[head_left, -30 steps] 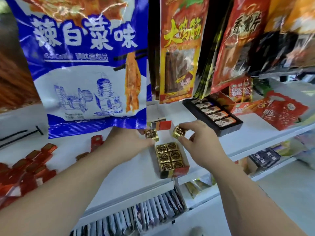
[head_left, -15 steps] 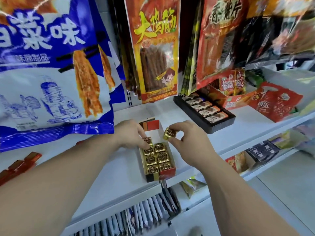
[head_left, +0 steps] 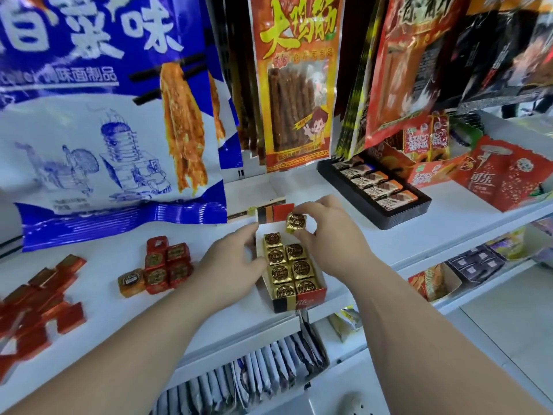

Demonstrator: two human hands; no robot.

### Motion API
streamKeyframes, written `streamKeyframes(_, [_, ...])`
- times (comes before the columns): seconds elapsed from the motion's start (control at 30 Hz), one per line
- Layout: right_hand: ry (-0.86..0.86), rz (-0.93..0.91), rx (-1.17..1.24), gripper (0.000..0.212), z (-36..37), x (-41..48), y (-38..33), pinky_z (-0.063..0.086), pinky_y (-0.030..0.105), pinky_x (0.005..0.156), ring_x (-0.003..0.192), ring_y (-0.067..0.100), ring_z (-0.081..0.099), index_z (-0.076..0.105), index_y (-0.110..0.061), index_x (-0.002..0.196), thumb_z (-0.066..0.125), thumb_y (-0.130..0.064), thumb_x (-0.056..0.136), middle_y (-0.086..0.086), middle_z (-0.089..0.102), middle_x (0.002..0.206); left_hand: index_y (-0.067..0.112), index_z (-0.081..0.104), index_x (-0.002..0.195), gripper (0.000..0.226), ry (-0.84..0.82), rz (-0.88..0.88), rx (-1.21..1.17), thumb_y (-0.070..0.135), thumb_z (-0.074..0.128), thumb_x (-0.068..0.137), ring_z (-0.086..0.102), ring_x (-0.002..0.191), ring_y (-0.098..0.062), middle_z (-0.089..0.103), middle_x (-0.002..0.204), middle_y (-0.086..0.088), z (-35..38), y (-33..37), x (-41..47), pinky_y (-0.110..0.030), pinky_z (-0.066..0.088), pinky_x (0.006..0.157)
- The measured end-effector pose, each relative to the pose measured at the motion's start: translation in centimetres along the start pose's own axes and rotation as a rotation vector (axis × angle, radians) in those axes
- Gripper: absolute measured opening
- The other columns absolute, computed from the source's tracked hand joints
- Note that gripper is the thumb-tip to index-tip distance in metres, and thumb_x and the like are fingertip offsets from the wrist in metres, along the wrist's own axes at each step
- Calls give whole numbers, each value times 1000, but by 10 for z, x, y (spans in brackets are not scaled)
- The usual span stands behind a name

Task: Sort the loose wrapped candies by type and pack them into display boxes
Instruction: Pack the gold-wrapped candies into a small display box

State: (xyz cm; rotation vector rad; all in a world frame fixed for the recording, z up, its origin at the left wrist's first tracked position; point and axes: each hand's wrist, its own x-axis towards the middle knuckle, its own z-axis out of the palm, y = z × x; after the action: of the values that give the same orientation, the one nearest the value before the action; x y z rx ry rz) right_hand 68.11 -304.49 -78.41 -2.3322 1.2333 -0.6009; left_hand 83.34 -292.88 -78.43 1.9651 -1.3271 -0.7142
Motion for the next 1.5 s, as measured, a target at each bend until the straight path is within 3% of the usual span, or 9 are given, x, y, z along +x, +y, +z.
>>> streamKeyframes(0.17, [-74, -2, -79, 35, 4, 5, -5, 53, 38, 79, 91, 24, 60, 60, -32, 126, 65, -27, 91, -3, 44, 116, 47, 41, 136, 56, -28, 25, -9, 22, 62, 91, 67, 94, -19, 54, 110, 28, -1, -4, -7, -22, 48, 80])
streamKeyframes(0.3, [-198, 50, -103, 32, 6, 5, -1, 51, 37, 85, 92, 23, 59, 63, -35, 120, 68, -29, 89, -3, 39, 114, 43, 40, 140, 58, -45, 24, -40, 27, 65, 90, 59, 61, -4, 49, 104, 35, 0, -10, -8, -20, 46, 67])
streamKeyframes(0.5, [-364, 117, -77, 35, 3, 5, 4, 46, 34, 98, 107, 22, 58, 58, -38, 130, 58, -36, 95, -2, 40, 124, 41, 34, 147, 66, -88, -70, -147, 29, 67, 91, 69, 68, -15, 64, 94, 9, 2, -7, -9, -31, 57, 63])
streamKeyframes(0.67, [-198, 74, -62, 42, 0, 1, 1, 49, 37, 89, 100, 25, 59, 44, -38, 142, 48, -37, 100, 0, 43, 128, 39, 34, 148, 67, -74, -126, -285, 23, 66, 92, 72, 67, -20, 72, 81, 4, 3, -4, -11, -46, 61, 69])
streamKeyframes(0.87, [28, -139, -67, 32, 8, -11, -40, 51, 38, 83, 106, 25, 54, 62, -29, 127, 53, -32, 97, 0, 53, 118, 40, 42, 141, 52, 72, -100, 9, 35, 61, 93, 64, 88, -8, 61, 106, 16, -31, -22, -33, -25, 52, 76])
streamKeyframes(1.03, [-95, -291, -167, 31, 32, -24, -88, 33, 33, 98, 122, 22, 48, 63, -30, 126, 54, -37, 97, -4, 56, 129, 32, 53, 135, 44, 197, -77, 368, 29, 62, 92, 55, 112, -13, 54, 121, 9, -87, -66, -73, -25, 43, 94])
streamKeyframes(1.2, [-296, -406, -187, 41, 71, -31, -117, 43, 43, 98, 115, 29, 50, 56, -25, 134, 52, -37, 95, 2, 53, 135, 34, 52, 136, 46, 200, -87, 387, 28, 62, 92, 57, 102, -18, 48, 113, 2, -104, -98, -82, -29, 47, 90])
streamKeyframes(1.33, [-404, -392, -285, 56, 93, -38, -121, 43, 41, 98, 118, 29, 42, 37, -26, 148, 52, -36, 94, -2, 37, 148, 38, 35, 147, 57, 156, -79, 496, 33, 55, 94, 56, 100, -22, 38, 109, 2, -90, -100, -74, -30, 47, 81])
streamKeyframes(1.5, [-374, -384, -251, 51, 102, -34, -114, 44, 41, 97, 109, 26, 46, 48, -29, 139, 57, -37, 89, -4, 42, 140, 36, 47, 135, 40, 145, -57, 585, 40, 50, 95, 56, 94, -22, 36, 101, 2, -86, -95, -63, -31, 46, 75])
